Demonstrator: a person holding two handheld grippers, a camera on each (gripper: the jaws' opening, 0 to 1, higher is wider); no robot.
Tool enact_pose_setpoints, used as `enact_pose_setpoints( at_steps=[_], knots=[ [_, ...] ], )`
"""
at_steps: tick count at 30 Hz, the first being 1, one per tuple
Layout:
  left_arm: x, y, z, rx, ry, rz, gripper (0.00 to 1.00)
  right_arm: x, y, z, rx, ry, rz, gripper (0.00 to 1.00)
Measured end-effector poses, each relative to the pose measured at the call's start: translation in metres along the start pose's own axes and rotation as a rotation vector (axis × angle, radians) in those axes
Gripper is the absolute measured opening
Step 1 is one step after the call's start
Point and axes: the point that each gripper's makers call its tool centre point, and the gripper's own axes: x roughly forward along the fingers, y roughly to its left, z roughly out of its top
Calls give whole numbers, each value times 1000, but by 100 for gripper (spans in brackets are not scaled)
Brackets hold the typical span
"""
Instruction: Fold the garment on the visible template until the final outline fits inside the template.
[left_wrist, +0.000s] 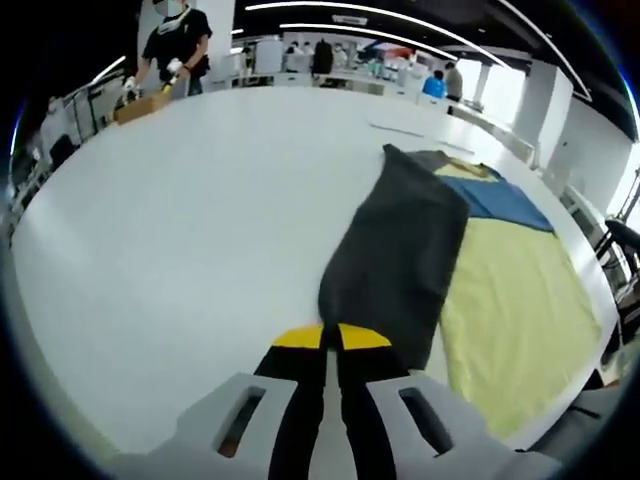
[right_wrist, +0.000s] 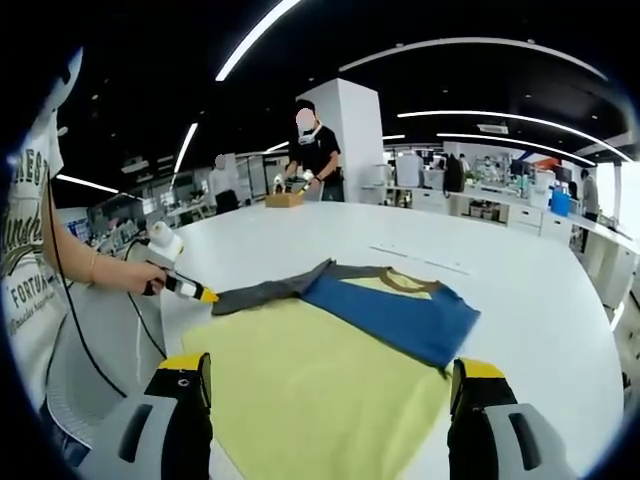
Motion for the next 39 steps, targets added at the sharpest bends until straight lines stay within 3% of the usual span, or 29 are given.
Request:
enact_pose_setpoints(
  at_steps=[3, 11, 22, 30, 35, 39],
  knots=[
    [-4, -2, 7, -22, -19, -13, 0, 0, 0, 0, -1, -1, 0, 99],
    [-14, 9, 27, 42, -49, 24, 0, -1, 3, -1, 1, -1, 6, 99],
    [-23, 49, 52, 42, -79, 86, 0, -5, 3, -4, 3, 5, 2, 99],
    [-24, 72, 60, 76, -78, 123, 0, -8, 2, -5, 1, 12, -3, 99],
    [-20, 87, 59, 13, -73, 147, 0, -9, 1, -5, -10, 15, -12, 99],
    [-19, 96, 60, 61, -71, 176, 0, -10, 1, -3, -8, 12, -15, 99]
  ],
)
